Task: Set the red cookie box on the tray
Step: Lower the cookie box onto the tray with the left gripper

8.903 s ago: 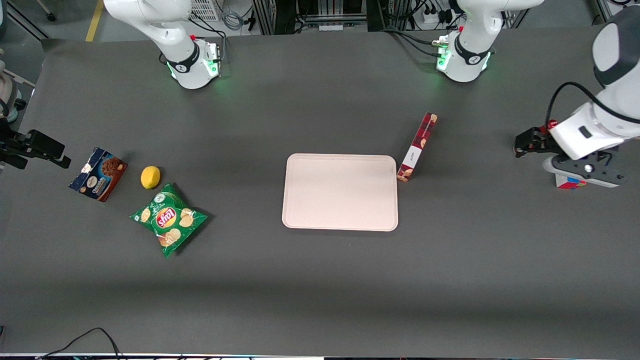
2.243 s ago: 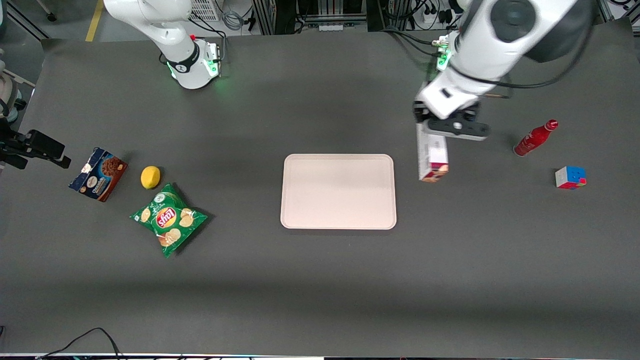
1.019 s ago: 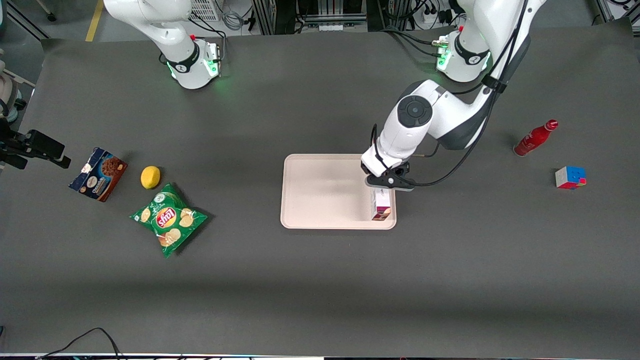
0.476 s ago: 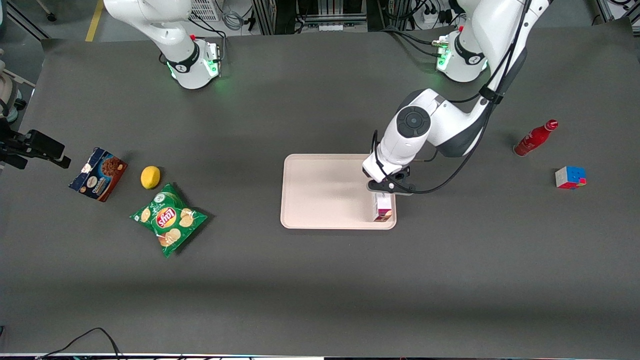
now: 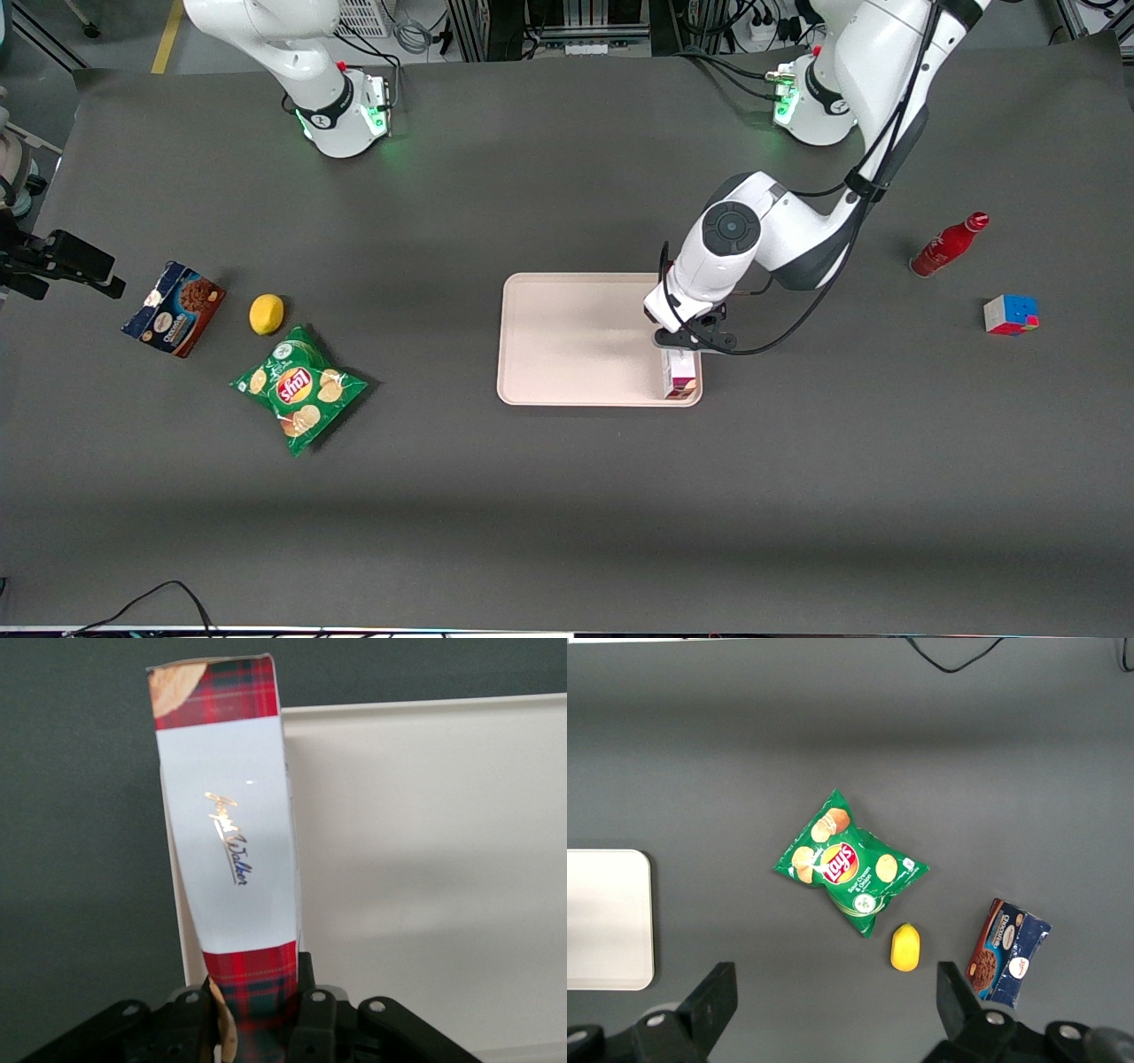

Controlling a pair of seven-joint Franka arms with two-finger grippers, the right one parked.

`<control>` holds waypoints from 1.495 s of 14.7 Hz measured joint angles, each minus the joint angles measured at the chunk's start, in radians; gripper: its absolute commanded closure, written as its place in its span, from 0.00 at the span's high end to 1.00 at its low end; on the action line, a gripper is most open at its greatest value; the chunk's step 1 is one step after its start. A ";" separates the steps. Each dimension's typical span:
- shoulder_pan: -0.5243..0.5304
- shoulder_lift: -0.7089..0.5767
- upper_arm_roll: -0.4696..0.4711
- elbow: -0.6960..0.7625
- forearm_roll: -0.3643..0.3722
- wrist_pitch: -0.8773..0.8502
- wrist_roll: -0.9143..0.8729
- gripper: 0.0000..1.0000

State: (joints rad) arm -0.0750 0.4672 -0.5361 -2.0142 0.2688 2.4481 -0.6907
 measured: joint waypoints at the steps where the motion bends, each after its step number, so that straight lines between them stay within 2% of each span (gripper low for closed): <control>1: 0.000 0.006 0.000 0.003 0.002 0.004 -0.002 0.02; 8: 0.000 0.037 0.000 0.011 0.051 0.025 -0.032 0.02; 10: 0.000 0.041 0.000 0.012 0.057 0.028 -0.039 0.05; 11: 0.000 0.043 0.000 0.012 0.059 0.029 -0.041 0.12; 12: 0.000 0.045 0.000 0.013 0.059 0.030 -0.043 0.15; 13: 0.000 0.048 0.000 0.013 0.061 0.031 -0.045 0.35; 15: 0.000 0.055 0.000 0.013 0.064 0.033 -0.046 0.98; 22: 0.000 0.061 0.000 0.026 0.082 0.035 -0.047 1.00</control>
State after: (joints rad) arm -0.0751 0.5285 -0.5359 -1.9879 0.3510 2.4827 -0.7375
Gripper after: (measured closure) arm 0.128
